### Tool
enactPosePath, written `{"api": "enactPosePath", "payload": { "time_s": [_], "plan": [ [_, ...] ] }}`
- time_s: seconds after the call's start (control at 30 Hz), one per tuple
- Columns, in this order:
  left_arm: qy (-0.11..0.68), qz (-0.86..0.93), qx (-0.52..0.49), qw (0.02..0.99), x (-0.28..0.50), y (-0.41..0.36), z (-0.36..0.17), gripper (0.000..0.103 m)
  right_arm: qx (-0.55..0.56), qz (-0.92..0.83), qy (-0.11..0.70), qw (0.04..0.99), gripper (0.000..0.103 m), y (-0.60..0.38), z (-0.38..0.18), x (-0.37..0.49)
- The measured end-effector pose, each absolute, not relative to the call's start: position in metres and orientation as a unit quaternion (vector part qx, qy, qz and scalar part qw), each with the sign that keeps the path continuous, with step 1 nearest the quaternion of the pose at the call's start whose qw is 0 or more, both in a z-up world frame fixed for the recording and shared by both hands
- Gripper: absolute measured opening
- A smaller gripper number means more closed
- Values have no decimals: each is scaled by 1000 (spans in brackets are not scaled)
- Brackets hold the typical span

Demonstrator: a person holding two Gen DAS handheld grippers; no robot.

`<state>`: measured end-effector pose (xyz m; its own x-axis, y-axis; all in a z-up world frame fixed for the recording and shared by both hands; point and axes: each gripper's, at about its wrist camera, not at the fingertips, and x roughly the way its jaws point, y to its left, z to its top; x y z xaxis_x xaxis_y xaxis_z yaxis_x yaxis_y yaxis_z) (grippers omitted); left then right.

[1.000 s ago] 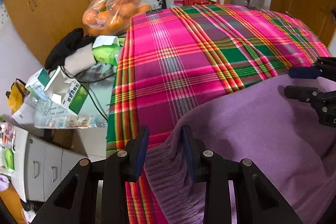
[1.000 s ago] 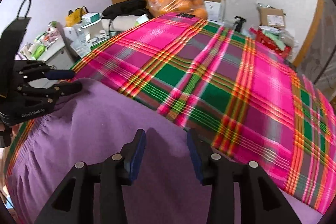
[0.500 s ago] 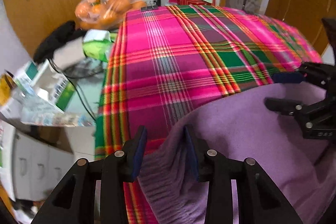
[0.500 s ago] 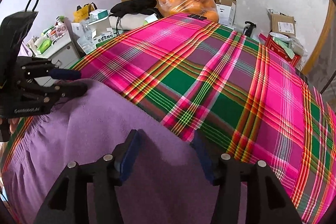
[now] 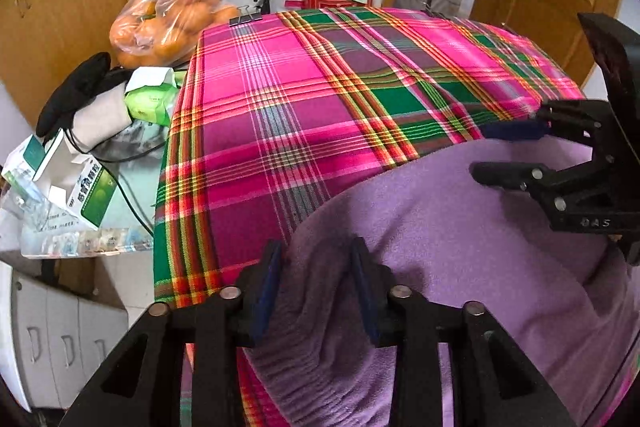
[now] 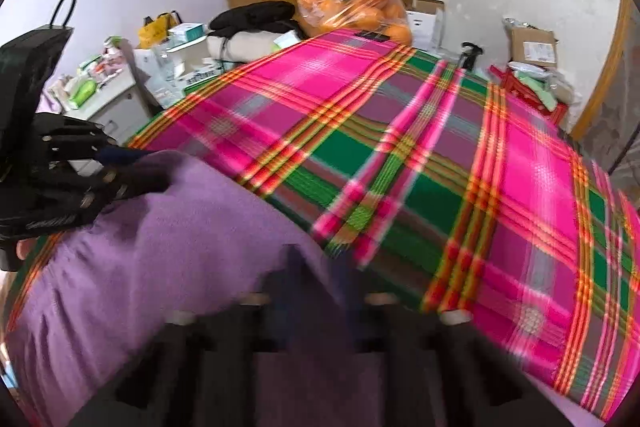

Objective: Fold clothes

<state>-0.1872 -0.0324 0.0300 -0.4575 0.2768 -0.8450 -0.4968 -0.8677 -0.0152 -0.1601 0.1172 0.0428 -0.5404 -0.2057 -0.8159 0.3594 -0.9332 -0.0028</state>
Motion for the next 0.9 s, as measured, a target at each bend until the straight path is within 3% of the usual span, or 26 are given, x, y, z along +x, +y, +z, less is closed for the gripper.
{"api": "enactPosePath", "payload": {
  "time_s": [0.03, 0.17, 0.9],
  "plan": [
    [117, 848, -465, 226, -186, -32, 30, 7, 449, -875, 94, 157, 6, 114, 43, -158],
    [136, 860, -445, 210, -177, -26, 31, 6, 441, -879, 117, 137, 4, 105, 47, -151],
    [88, 903, -362, 214, -114, -52, 81, 5, 349, -928, 90, 100, 4, 91, 116, -46]
  ]
}}
